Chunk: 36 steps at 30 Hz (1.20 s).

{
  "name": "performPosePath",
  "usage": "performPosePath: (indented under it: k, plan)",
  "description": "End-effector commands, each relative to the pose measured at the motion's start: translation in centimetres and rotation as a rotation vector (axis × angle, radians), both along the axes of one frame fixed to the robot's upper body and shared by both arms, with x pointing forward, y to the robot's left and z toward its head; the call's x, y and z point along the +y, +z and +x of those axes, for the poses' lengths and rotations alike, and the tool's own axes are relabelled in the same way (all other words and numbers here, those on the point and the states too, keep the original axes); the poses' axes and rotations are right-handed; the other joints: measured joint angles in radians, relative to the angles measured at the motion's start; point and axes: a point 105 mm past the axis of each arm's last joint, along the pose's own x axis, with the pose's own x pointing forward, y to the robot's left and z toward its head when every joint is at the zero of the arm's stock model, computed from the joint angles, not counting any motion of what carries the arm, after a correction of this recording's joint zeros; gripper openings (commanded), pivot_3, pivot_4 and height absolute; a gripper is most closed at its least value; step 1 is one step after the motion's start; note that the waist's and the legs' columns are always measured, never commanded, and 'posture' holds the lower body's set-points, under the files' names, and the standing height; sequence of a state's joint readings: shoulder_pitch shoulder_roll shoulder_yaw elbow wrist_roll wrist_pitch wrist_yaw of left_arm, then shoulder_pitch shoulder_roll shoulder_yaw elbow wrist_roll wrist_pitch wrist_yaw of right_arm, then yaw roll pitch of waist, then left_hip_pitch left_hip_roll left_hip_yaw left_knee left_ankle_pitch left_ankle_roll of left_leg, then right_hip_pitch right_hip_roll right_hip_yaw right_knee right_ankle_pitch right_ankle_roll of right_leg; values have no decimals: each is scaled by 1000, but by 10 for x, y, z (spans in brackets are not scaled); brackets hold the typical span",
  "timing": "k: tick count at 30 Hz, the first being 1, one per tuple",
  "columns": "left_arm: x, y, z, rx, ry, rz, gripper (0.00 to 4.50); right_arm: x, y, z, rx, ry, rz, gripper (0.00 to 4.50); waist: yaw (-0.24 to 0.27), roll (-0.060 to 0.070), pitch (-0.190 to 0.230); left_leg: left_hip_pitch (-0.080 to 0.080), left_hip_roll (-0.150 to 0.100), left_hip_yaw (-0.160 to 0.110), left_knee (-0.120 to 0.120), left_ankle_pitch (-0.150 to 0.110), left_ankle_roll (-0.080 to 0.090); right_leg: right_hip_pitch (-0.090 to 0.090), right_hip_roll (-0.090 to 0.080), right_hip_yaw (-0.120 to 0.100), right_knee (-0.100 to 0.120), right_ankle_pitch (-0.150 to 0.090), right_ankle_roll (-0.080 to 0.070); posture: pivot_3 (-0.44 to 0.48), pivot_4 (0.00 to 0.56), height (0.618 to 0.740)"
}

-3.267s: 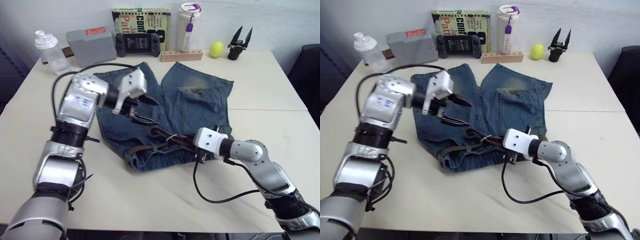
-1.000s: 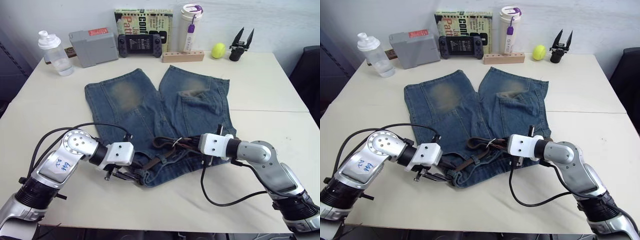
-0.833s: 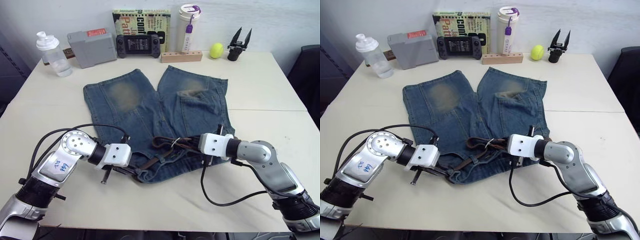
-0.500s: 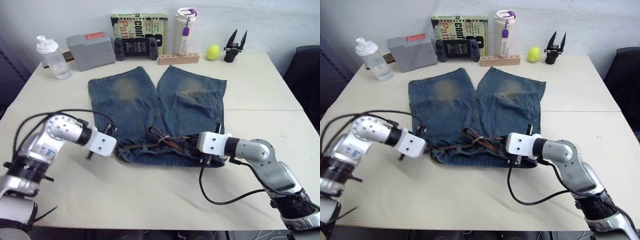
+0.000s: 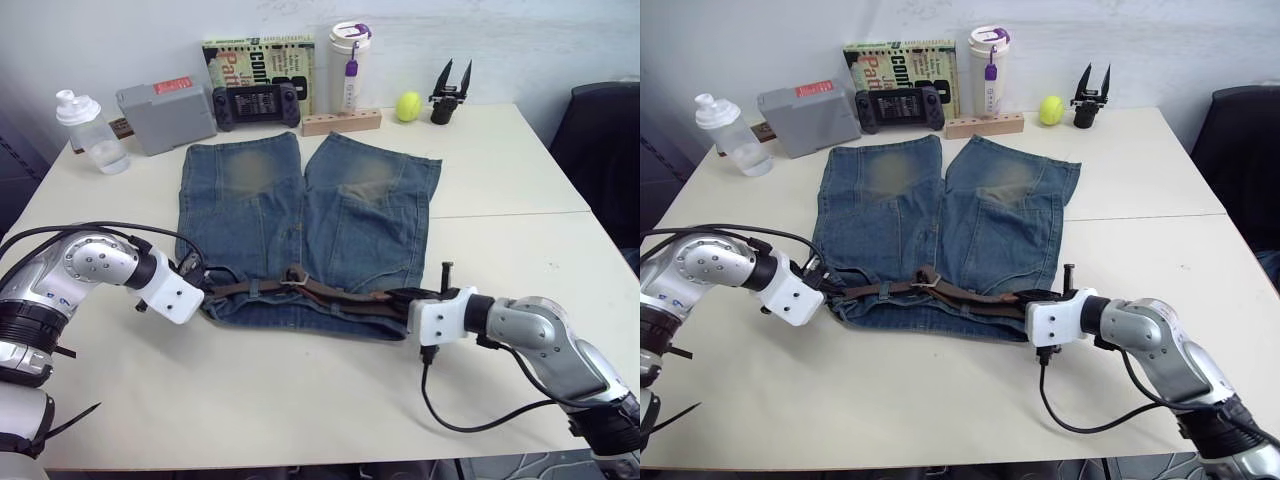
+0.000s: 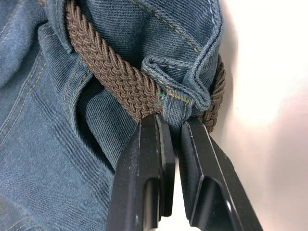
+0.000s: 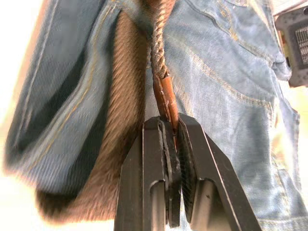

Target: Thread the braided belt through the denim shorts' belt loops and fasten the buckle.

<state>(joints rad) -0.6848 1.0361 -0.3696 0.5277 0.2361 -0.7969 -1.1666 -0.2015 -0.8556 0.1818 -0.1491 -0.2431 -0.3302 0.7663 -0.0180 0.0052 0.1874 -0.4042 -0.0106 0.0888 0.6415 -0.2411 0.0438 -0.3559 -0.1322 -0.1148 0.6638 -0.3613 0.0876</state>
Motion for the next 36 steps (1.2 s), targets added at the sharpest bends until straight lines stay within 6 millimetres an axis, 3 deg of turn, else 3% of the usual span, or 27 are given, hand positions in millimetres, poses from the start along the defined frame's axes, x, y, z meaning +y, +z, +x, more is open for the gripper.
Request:
performPosePath:
  k: [1,8,12,17,19,20,23,24,27,28,30,33,36]
  plan:
    - [42,-57,-33,265,76,231,13,-18,6,2,-70,-11,-42,0,-6,2,-3,1,1,2,0,-1,0,0,0,2,0,0,0,0,150,697]
    - [52,-60,-38,304,97,270,13,-39,2,0,-90,-17,-83,0,-10,6,-11,4,4,7,1,-4,-1,-1,2,7,1,-1,-1,0,150,697]
    - [50,-61,-39,311,97,256,13,-35,-5,-1,-83,-6,-75,0,-11,7,-13,5,5,8,1,-6,-1,-1,3,8,1,-1,-1,0,150,697]
    - [27,-57,-33,303,137,81,13,-22,8,0,-96,-11,75,0,-13,9,-16,5,5,8,2,-9,3,-1,3,8,1,-1,-2,0,150,697]
    - [15,-49,-36,364,190,-34,0,-17,14,-1,-80,0,135,834,-12,10,-16,5,5,8,3,-10,3,-1,3,8,1,-2,-2,0,150,697]
    - [10,-45,-40,411,209,-80,486,-16,16,-2,-84,9,139,1049,-13,10,-16,4,5,8,3,-10,3,-1,3,9,1,-2,-2,0,150,697]
    - [7,-35,-44,476,259,-141,1833,-16,22,-3,-81,24,147,2510,-13,9,-16,4,6,9,5,-10,2,-1,3,9,1,-2,-2,0,150,697]
    - [7,-33,-45,487,271,-147,2071,-16,23,-3,-80,25,149,2778,-12,8,-15,4,6,9,5,-10,2,-1,3,9,0,-2,-2,0,150,697]
    - [3,-4,-47,553,346,-291,3360,-21,35,-3,-56,18,180,4156,-10,2,-12,1,6,8,6,-11,2,-2,2,9,0,-2,-2,0,150,697]
    - [2,7,-47,584,381,-354,3614,-25,39,-3,-40,8,196,4416,-10,-1,-10,1,6,8,6,-11,2,-2,2,9,0,-2,-2,0,150,697]
    - [4,30,-49,637,442,-456,4464,-34,45,-1,-10,-20,215,4500,-10,-7,-5,-1,6,7,6,-11,2,-3,2,8,0,-2,-2,0,150,697]
    - [13,58,-51,705,550,-611,4464,-47,55,2,67,-93,322,4500,-9,-19,4,-2,6,5,6,-11,2,-4,2,7,-1,-2,-2,0,150,697]
    - [25,78,-50,732,666,-774,4464,-59,68,9,185,-202,522,4500,-10,-22,8,-3,6,4,6,-11,2,-4,2,7,-2,-2,-2,0,150,697]
